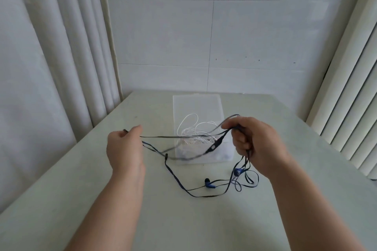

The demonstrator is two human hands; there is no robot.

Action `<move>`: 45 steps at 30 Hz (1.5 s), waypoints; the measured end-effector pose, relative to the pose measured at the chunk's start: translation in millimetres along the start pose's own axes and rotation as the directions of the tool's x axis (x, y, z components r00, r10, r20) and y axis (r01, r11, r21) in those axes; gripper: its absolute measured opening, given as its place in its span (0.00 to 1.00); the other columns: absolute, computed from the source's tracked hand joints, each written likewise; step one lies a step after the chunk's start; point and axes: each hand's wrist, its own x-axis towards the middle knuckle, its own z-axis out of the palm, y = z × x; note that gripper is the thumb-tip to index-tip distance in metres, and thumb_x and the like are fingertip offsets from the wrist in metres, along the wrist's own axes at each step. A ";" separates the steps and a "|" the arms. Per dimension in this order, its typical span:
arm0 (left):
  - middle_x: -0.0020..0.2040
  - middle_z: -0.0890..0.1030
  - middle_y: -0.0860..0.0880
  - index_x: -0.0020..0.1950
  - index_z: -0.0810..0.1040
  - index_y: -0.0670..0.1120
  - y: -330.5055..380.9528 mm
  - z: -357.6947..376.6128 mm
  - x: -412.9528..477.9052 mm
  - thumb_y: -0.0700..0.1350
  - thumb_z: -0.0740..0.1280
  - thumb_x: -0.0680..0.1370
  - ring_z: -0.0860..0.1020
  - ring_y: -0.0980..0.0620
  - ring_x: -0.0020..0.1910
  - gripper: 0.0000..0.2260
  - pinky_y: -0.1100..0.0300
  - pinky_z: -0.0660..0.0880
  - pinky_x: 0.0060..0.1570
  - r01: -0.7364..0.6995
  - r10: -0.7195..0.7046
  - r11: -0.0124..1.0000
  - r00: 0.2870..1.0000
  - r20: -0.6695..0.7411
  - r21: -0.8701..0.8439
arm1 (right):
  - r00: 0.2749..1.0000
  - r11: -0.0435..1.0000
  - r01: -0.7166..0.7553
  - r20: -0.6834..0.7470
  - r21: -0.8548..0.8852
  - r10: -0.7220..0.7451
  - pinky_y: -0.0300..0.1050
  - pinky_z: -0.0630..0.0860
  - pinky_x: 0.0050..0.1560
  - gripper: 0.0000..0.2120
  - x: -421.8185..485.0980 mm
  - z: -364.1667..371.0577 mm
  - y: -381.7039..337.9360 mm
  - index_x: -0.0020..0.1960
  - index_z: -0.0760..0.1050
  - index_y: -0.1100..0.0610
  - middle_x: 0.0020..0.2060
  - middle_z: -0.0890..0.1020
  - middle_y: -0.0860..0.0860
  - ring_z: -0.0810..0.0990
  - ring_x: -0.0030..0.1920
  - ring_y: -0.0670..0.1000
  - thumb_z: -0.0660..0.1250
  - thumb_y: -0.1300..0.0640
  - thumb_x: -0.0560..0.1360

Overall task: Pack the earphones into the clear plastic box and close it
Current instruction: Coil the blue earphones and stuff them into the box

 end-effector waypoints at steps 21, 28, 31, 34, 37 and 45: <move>0.53 0.82 0.58 0.74 0.56 0.55 -2.6 11.8 -59.1 0.61 0.77 0.63 0.76 0.64 0.59 0.46 0.65 0.66 0.64 -0.493 0.096 0.867 0.292 0.952 0.064 | 0.986 0.952 0.047 0.167 -0.302 0.004 0.39 0.61 0.27 0.09 -9.7 27.9 6.5 0.43 0.65 0.55 0.29 0.73 0.51 0.66 0.25 0.45 0.58 0.68 0.75; 0.37 0.81 0.52 0.61 0.67 0.56 -2.6 14.1 -61.7 0.43 0.71 0.73 0.80 0.50 0.42 0.22 0.52 0.74 0.51 -0.501 0.084 0.855 0.390 0.917 0.135 | 0.992 0.949 0.044 0.122 -0.313 -0.006 0.39 0.59 0.27 0.11 -8.6 26.1 5.6 0.40 0.66 0.54 0.28 0.71 0.51 0.63 0.25 0.46 0.58 0.69 0.73; 0.38 0.80 0.44 0.51 0.76 0.49 1.3 11.6 -61.2 0.36 0.62 0.77 0.80 0.43 0.38 0.09 0.49 0.79 0.45 -0.295 0.113 0.955 0.445 0.888 0.027 | 0.994 0.965 0.007 0.111 -0.264 0.024 0.40 0.56 0.26 0.09 -10.7 22.9 1.1 0.42 0.68 0.56 0.28 0.75 0.53 0.62 0.23 0.47 0.57 0.69 0.74; 0.27 0.72 0.47 0.45 0.76 0.48 5.9 12.4 -57.8 0.34 0.57 0.79 0.70 0.48 0.25 0.13 0.59 0.69 0.24 -0.229 0.182 0.972 0.571 0.801 -0.058 | 0.992 0.930 -0.006 0.118 -0.368 0.053 0.38 0.60 0.26 0.11 -9.4 21.0 2.5 0.47 0.78 0.56 0.27 0.77 0.50 0.65 0.23 0.45 0.62 0.69 0.73; 0.29 0.72 0.50 0.44 0.77 0.51 11.4 11.5 -39.3 0.35 0.58 0.78 0.64 0.51 0.23 0.14 0.63 0.60 0.24 -0.253 0.287 0.957 0.753 0.592 -0.142 | 0.998 0.872 0.031 0.058 -0.489 -0.003 0.35 0.66 0.30 0.06 -7.2 16.5 4.2 0.43 0.83 0.53 0.24 0.75 0.44 0.70 0.26 0.44 0.69 0.60 0.74; 0.51 0.80 0.54 0.59 0.78 0.51 10.5 -0.9 -25.2 0.41 0.62 0.80 0.76 0.54 0.47 0.11 0.66 0.67 0.45 -0.754 0.634 0.627 0.639 0.436 0.193 | 0.971 0.796 0.106 -0.112 -0.596 -0.212 0.36 0.75 0.30 0.07 -3.6 12.2 0.6 0.41 0.78 0.52 0.25 0.74 0.47 0.76 0.24 0.45 0.66 0.53 0.77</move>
